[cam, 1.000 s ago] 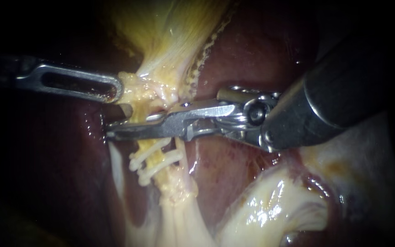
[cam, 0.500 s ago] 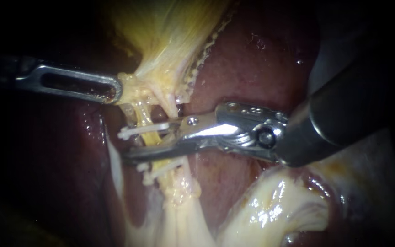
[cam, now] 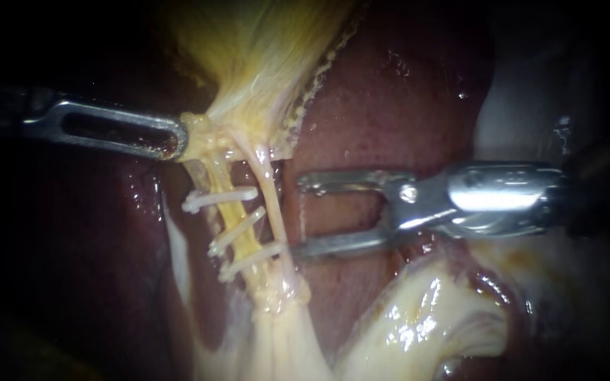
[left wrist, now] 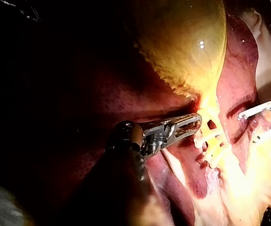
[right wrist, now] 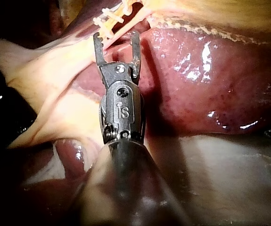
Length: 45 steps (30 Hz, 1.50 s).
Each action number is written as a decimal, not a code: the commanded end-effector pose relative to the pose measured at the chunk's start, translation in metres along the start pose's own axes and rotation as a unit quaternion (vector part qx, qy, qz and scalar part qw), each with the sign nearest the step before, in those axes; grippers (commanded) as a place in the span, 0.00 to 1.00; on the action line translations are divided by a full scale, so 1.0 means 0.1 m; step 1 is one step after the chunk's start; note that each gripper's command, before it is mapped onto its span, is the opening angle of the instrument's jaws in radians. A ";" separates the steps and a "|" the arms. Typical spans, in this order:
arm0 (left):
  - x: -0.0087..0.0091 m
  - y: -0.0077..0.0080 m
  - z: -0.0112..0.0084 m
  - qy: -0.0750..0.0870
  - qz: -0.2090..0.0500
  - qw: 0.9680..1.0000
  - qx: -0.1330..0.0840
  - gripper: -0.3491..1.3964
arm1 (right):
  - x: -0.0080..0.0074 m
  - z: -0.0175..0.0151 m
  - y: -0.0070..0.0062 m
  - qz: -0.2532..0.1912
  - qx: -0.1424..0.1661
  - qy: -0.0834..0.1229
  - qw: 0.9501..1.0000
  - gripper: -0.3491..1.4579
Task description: Going back third clip left tube
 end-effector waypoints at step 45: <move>0.016 0.021 0.048 0.009 0.010 1.000 0.001 0.00 | 0.017 -0.055 -0.019 -0.028 0.014 -0.029 0.999 0.47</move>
